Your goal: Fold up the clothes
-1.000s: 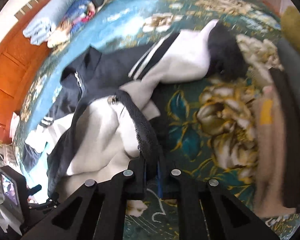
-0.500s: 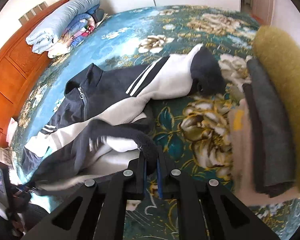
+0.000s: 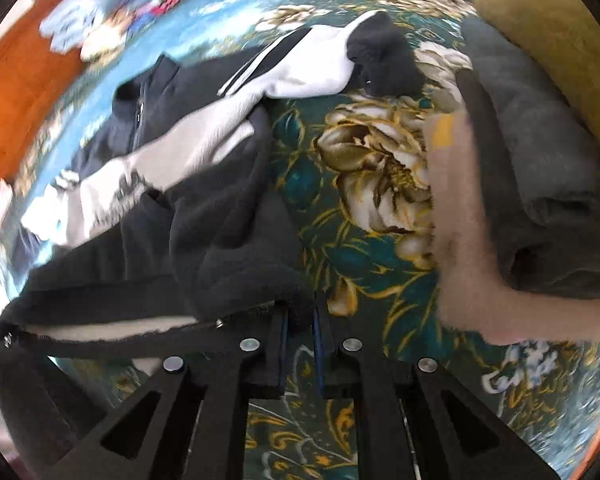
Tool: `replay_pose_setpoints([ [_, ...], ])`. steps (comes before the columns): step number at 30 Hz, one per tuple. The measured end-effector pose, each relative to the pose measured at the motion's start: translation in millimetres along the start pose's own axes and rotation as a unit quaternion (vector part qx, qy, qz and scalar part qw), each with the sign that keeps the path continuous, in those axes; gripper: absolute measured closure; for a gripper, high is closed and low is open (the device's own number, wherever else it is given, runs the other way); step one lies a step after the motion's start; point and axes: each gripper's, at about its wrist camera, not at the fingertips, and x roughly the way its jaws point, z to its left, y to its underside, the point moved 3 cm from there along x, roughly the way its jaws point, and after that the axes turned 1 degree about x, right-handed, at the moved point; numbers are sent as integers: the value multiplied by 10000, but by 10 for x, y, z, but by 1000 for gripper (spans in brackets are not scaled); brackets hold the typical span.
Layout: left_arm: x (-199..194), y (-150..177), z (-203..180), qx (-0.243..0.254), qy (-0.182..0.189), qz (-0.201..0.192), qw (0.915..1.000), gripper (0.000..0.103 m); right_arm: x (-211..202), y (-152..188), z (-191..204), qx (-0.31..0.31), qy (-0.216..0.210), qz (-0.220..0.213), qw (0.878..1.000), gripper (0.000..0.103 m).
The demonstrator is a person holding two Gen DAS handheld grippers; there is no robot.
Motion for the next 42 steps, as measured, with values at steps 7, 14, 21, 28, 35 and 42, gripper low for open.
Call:
replay_pose_setpoints([
  [7,-156,37,-5,-219,836,108,9962,51,-103,120,6,-503,55,99,9987,61],
  [14,-450,-218,317,-1043,798,-571,9897,44,-126,269,4,-443,-430,-56,9981,60],
  [21,-84,-161,643,-2800,1571,-295,9466,44,305,46,240,-269,-689,-2,9973,52],
  [28,79,-29,615,-3056,1606,-111,9385,44,650,-10,347,-343,-553,557,9963,87],
  [35,-5,2,724,-3064,1553,-258,9388,44,349,-98,143,-662,617,417,9950,94],
  [42,-25,1,920,-3086,1496,-332,9388,44,419,-108,12,-439,825,660,9934,92],
])
